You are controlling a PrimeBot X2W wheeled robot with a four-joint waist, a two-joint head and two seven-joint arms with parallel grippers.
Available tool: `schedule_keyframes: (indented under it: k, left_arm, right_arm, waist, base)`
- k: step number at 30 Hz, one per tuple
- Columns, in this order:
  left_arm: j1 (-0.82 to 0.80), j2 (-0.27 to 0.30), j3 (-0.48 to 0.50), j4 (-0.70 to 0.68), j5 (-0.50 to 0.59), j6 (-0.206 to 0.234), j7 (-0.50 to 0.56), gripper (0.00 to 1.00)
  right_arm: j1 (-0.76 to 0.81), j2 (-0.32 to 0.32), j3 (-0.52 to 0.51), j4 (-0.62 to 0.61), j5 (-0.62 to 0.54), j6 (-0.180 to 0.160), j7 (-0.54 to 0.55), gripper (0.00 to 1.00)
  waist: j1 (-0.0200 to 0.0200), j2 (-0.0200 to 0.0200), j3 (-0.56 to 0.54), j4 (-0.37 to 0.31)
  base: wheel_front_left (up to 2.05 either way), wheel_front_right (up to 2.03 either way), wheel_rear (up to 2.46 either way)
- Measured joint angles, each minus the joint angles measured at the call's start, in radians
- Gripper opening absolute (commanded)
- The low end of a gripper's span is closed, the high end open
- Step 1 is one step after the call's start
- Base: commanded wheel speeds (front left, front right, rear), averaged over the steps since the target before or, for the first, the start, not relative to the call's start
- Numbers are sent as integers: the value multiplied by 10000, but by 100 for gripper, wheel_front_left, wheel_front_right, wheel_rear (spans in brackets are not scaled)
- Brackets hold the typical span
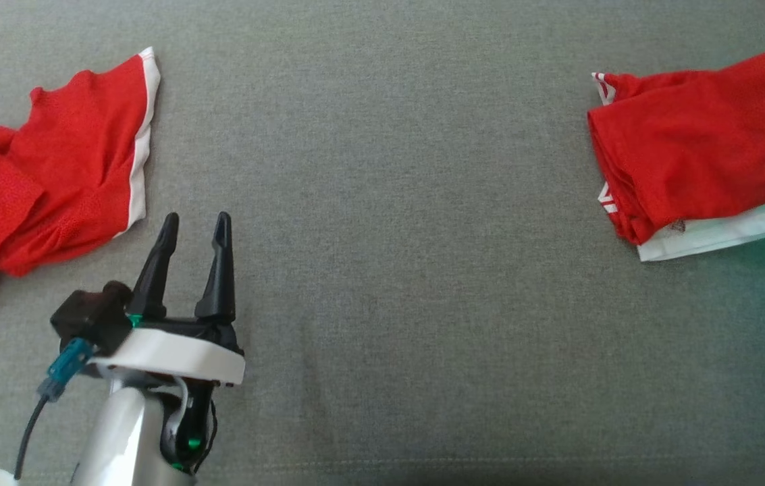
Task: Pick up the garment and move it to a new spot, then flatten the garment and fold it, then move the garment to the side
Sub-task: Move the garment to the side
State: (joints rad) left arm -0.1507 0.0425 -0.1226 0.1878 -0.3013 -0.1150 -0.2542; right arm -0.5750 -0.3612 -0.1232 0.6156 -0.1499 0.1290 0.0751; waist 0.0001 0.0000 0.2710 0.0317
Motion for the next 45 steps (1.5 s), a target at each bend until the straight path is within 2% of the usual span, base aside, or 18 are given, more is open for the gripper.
schedule_keyframes:
  k: [8, 9, 10, 11, 12, 21, 29, 34, 41, 45]
  left_arm:
    - [-11, -4, -4, 27, 8, -15, 0, 100]
    - [-11, -4, -2, 31, 8, -48, 0, 100]
    - [-11, -4, 0, 50, 8, -54, 0, 100]
    - [-11, -6, -2, 69, 8, -54, 2, 100]
    - [-11, -6, 0, 73, 8, -54, 0, 100]
    - [-10, -6, 2, 142, -12, -52, 2, 100]
    - [81, -6, 31, 82, -25, 102, 0, 100]
    - [547, -4, 40, -222, -186, 270, -15, 100]
    - [1320, 4, -104, -253, -165, 364, -15, 100]
    - [1672, 4, -293, -228, -13, 376, -15, 100]
  right_arm:
    - [91, 616, -853, -591, -934, 0, 203, 0]
    - [140, 673, -903, -644, -972, 0, 244, 24]
    - [162, 725, -943, -669, -978, 0, 257, 24]
    - [173, 784, -995, -715, -978, 0, 261, 80]
    - [174, 861, -1045, -767, -978, 0, 303, 100]
    - [175, 1302, -506, -1643, -901, 0, 362, 100]
    - [387, 2349, 690, -2380, 161, 0, -520, 100]
    - [1798, 2938, 1394, -2755, 957, 0, -1626, 100]
    - [3612, 3070, 1902, -2964, 2033, 0, -2545, 100]
    - [4307, 3083, 2021, -3001, 2044, 0, -2815, 100]
  waist:
    - [0, 0, -8, 113]
    - [0, 0, -14, 115]
    - [0, 0, -24, 114]
    - [0, 0, -38, 111]
    - [0, 0, -54, 106]
    - [0, 0, -387, 14]
    - [0, 0, -1097, 84]
    - [-1, 0, -1703, 366]
    - [-1, 0, -2359, 714]
    - [-1, 0, -2604, 801]
  base:
    - [0, 0, 0]
    - [0, 0, 0]
    - [0, 0, 0]
    - [0, 0, 0]
    - [0, 0, 0]
    - [0, 0, 0]
    - [0, 0, 0]
    - [0, 0, 0]
    - [0, 0, 0]
    - [0, 0, 0]
